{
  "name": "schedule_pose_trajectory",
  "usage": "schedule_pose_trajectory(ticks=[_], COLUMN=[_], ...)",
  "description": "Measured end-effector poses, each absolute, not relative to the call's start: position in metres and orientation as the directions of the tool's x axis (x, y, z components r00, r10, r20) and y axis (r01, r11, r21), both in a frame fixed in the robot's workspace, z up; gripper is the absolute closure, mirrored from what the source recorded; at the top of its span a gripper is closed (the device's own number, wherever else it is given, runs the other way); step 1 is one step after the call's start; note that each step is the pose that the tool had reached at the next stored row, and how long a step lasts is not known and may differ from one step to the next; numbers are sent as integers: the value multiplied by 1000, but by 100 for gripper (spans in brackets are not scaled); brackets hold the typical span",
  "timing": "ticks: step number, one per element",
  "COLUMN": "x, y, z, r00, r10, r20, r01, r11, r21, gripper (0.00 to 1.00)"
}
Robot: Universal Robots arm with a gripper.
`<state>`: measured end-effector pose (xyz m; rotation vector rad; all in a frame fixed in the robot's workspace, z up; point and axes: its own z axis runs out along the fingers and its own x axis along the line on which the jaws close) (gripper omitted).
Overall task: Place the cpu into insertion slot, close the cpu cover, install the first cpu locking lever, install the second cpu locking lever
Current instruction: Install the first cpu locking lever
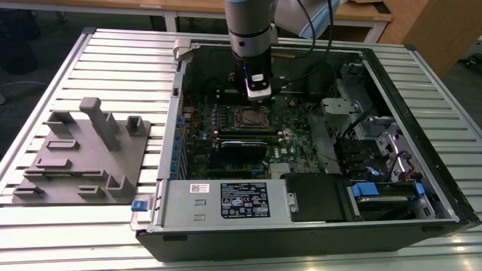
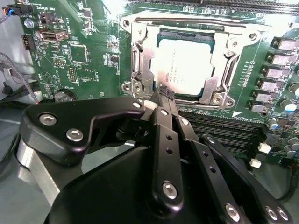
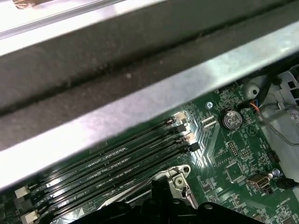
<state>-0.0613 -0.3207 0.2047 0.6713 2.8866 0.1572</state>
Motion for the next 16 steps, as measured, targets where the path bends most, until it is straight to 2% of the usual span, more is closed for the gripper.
schedule_pose_trajectory(ticks=[14,16], x=[-61,-61], y=[-321,-321], z=[212,211], r00=[-884,-887], r10=[446,446], r20=[-140,-121], r01=[428,431], r11=[893,893], r21=[139,130], gripper=[89,89])
